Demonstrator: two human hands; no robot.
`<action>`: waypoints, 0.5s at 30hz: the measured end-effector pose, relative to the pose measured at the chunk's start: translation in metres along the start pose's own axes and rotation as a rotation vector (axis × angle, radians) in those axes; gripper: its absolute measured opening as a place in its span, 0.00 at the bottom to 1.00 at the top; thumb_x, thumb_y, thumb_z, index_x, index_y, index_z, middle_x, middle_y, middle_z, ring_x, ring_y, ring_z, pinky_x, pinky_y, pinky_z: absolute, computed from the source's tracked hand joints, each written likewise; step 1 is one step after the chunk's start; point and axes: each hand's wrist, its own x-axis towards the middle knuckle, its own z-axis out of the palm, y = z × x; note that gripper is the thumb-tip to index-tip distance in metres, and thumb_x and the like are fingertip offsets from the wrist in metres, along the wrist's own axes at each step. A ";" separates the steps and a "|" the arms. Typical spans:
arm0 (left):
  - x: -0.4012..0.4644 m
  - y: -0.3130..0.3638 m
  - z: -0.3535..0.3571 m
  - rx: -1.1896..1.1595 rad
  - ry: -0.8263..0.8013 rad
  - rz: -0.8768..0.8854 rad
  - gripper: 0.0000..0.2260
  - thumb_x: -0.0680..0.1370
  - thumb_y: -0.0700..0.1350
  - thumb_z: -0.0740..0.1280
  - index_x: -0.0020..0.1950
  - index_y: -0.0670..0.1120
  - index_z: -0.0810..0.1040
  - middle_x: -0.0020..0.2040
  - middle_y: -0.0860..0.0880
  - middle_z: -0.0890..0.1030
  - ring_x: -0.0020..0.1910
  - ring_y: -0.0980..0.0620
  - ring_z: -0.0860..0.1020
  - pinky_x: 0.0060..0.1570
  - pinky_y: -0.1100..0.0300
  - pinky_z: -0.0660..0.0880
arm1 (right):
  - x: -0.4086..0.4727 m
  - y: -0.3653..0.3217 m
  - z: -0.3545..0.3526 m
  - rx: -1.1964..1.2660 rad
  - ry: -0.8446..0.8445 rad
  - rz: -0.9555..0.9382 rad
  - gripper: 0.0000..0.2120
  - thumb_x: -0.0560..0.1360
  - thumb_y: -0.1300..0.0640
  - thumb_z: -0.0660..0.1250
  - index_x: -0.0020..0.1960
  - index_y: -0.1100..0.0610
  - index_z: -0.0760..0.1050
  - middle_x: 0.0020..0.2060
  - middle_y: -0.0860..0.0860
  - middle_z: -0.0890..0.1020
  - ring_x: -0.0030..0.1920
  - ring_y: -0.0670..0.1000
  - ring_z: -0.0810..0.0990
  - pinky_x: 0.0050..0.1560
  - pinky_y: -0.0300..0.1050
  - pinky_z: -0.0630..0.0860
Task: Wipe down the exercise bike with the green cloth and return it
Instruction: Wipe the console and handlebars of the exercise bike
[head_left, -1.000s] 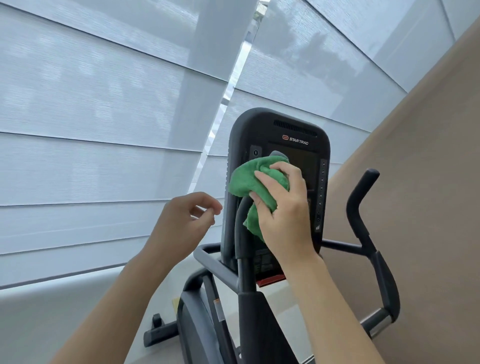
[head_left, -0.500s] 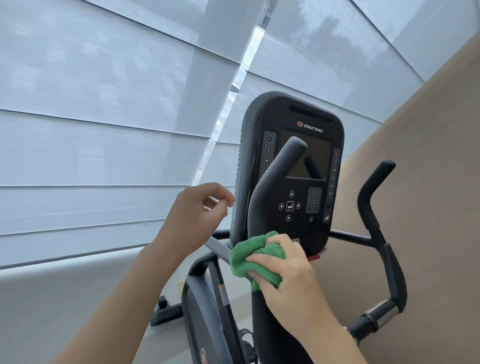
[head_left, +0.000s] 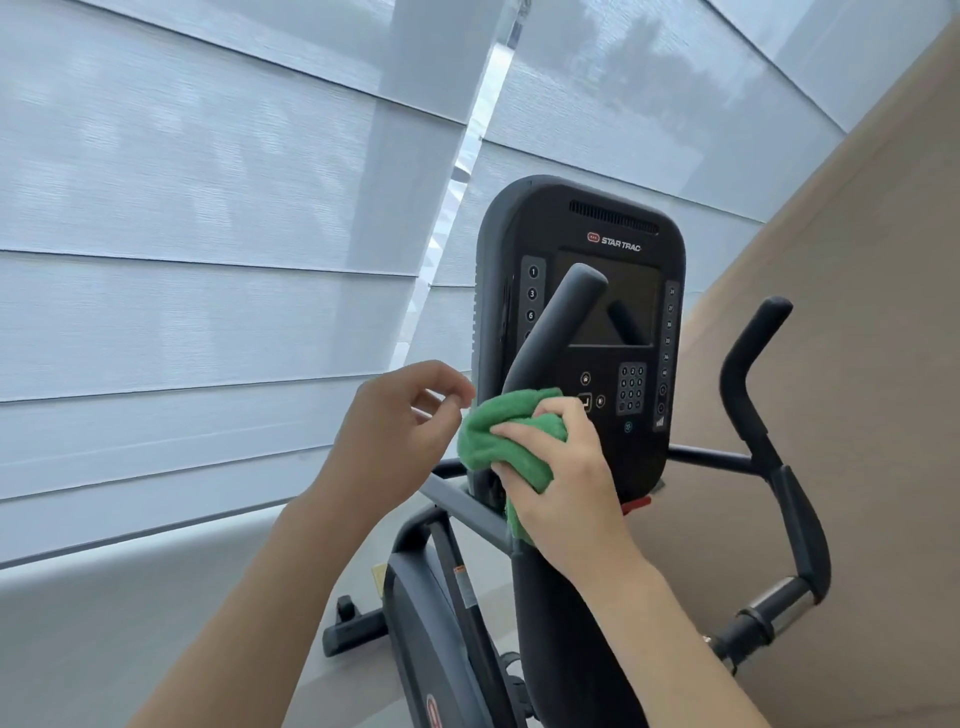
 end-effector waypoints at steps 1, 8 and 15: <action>0.000 0.000 0.002 -0.007 -0.007 0.008 0.11 0.80 0.39 0.68 0.45 0.54 0.84 0.45 0.59 0.85 0.44 0.53 0.85 0.39 0.66 0.78 | -0.011 0.005 -0.006 0.072 -0.024 0.015 0.14 0.76 0.59 0.78 0.60 0.49 0.85 0.61 0.44 0.72 0.60 0.49 0.76 0.65 0.41 0.74; 0.031 0.026 0.014 0.150 -0.096 0.289 0.10 0.80 0.42 0.70 0.58 0.56 0.81 0.53 0.58 0.82 0.51 0.55 0.81 0.51 0.52 0.81 | -0.028 0.019 -0.048 0.279 -0.151 0.068 0.14 0.74 0.62 0.80 0.56 0.49 0.88 0.58 0.40 0.75 0.61 0.46 0.80 0.59 0.33 0.76; 0.095 0.078 0.024 0.420 -0.171 0.560 0.21 0.79 0.49 0.72 0.71 0.60 0.73 0.64 0.62 0.74 0.58 0.59 0.78 0.57 0.52 0.80 | 0.023 0.035 -0.072 0.350 0.285 0.119 0.18 0.78 0.61 0.75 0.67 0.53 0.83 0.65 0.42 0.79 0.68 0.43 0.77 0.70 0.33 0.71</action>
